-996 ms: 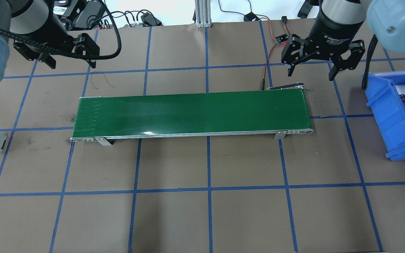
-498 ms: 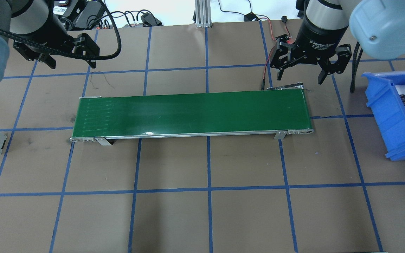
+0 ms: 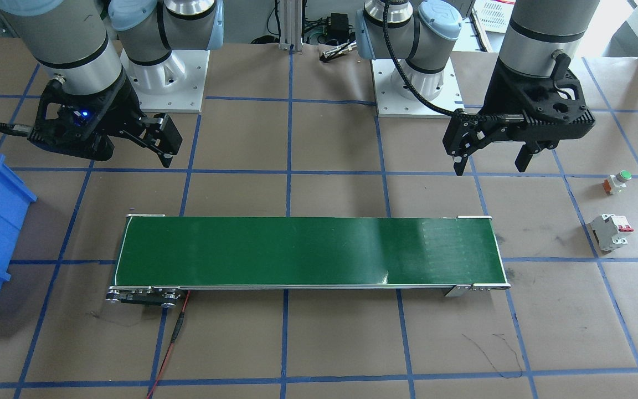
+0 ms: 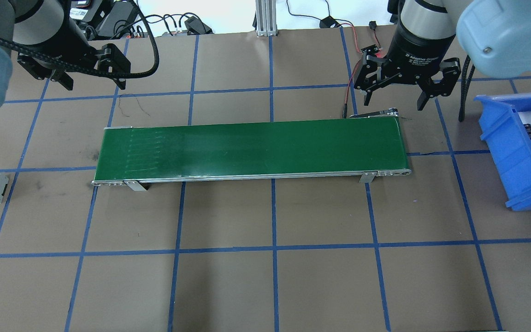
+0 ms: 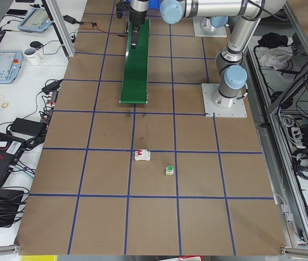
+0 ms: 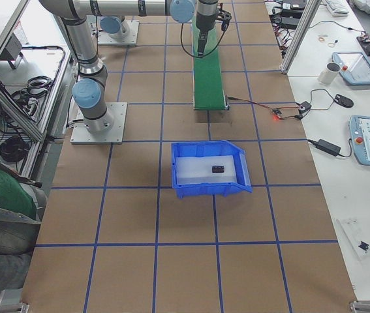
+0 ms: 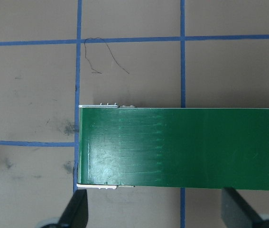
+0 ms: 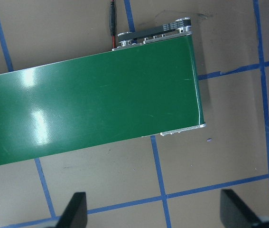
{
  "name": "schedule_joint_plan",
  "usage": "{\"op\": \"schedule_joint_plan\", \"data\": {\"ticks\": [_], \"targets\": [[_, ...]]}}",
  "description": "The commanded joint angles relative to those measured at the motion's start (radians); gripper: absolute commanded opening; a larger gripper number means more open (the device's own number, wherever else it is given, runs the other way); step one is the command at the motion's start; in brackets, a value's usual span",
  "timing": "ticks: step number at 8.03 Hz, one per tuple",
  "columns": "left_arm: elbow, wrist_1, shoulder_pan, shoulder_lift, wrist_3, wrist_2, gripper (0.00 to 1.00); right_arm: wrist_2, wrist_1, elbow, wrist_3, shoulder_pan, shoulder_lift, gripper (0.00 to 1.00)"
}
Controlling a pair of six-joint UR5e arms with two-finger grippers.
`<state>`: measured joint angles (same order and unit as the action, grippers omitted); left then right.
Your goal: Move capacitor from left to right
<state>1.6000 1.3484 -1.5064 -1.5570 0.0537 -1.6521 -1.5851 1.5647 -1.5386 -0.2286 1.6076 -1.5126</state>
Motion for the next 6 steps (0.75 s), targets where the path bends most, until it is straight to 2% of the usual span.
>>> {"op": "schedule_joint_plan", "data": {"ticks": [1, 4, 6], "targets": [[0.0, 0.0, 0.0, 0.0, 0.0, 0.0, 1.0, -0.007, 0.0, -0.002, -0.003, 0.0, 0.0, 1.0], [-0.011, 0.029, 0.0, 0.002, 0.002, 0.0, 1.0, -0.01, 0.0, -0.008, -0.008, 0.0, -0.001, 1.0], [-0.006, 0.176, 0.0, 0.012, -0.009, 0.003, 1.0, -0.01, -0.002, -0.008, -0.009, 0.0, -0.001, 1.0]]}}
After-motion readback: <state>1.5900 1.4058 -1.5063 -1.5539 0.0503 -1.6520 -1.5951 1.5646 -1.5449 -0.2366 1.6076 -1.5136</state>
